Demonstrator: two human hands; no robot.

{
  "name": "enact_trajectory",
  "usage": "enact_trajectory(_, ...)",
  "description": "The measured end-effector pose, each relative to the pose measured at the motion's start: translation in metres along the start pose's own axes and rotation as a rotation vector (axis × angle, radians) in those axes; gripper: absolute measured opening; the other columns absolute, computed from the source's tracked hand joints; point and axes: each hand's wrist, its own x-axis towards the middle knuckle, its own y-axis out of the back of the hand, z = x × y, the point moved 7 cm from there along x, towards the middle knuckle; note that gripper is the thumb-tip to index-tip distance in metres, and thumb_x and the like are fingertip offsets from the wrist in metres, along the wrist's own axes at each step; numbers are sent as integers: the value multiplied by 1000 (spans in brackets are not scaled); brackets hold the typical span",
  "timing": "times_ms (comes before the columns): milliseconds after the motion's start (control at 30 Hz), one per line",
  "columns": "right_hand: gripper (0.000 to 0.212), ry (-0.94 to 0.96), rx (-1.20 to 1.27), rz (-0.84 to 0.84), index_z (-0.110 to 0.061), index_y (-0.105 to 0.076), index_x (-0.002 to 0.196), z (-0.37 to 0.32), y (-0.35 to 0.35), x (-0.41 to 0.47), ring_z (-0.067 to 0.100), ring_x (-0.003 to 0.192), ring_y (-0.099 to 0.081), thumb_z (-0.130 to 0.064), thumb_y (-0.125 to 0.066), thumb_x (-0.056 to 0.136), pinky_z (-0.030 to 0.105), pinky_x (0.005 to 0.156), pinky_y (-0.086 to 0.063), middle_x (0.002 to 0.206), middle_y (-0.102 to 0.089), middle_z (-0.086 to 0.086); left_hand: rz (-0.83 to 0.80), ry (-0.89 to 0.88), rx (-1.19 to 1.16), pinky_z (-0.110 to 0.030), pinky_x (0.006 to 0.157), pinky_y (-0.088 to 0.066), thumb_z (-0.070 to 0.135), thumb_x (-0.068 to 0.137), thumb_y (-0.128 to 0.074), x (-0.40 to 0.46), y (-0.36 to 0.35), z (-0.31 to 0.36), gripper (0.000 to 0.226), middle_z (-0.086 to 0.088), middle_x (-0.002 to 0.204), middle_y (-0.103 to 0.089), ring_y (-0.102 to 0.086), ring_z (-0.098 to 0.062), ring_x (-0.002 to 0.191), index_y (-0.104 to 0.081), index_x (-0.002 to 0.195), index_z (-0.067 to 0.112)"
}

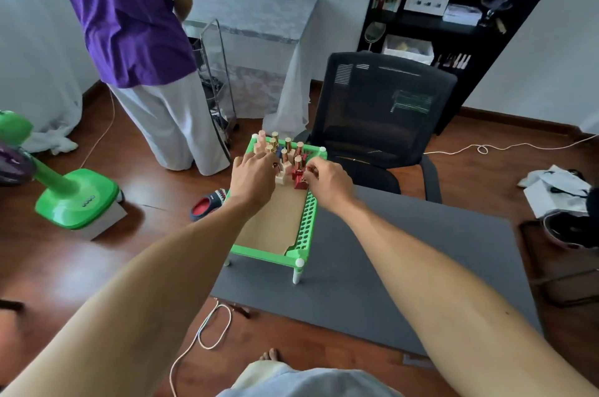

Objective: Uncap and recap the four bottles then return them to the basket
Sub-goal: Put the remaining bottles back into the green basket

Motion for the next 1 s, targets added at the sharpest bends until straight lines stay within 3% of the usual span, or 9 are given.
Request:
enact_trajectory(600, 20, 34, -95, 5, -14, -63, 102, -14, 2, 33, 35, 88, -65, -31, -55, 106, 47, 71, -55, 100, -71, 9, 43, -54, 41, -41, 89, -39, 14, 95, -63, 25, -7, 9, 12, -3, 107, -71, -57, -28, 112, -69, 105, 18)
enact_trajectory(800, 23, 14, -81, 27, -11, -64, 108, -22, 0, 33, 33, 91, -68, -32, -55, 107, 49, 74, -56, 105, -73, 11, 90, -137, 76, -42, 84, -42, 17, 92, -69, 24, -7, 13, 7, -5, 101, -71, -61, -30, 100, -68, 99, 16)
enact_trajectory(1000, 33, -50, 18, 44, -6, -63, 116, -17, -1, 27, 37, 89, -69, -37, -62, 102, 47, 76, -56, 96, -75, 13, 161, -159, -27, -39, 75, -43, 30, 89, -72, 23, -2, 5, 21, -5, 95, -66, -62, -28, 89, -57, 93, 16)
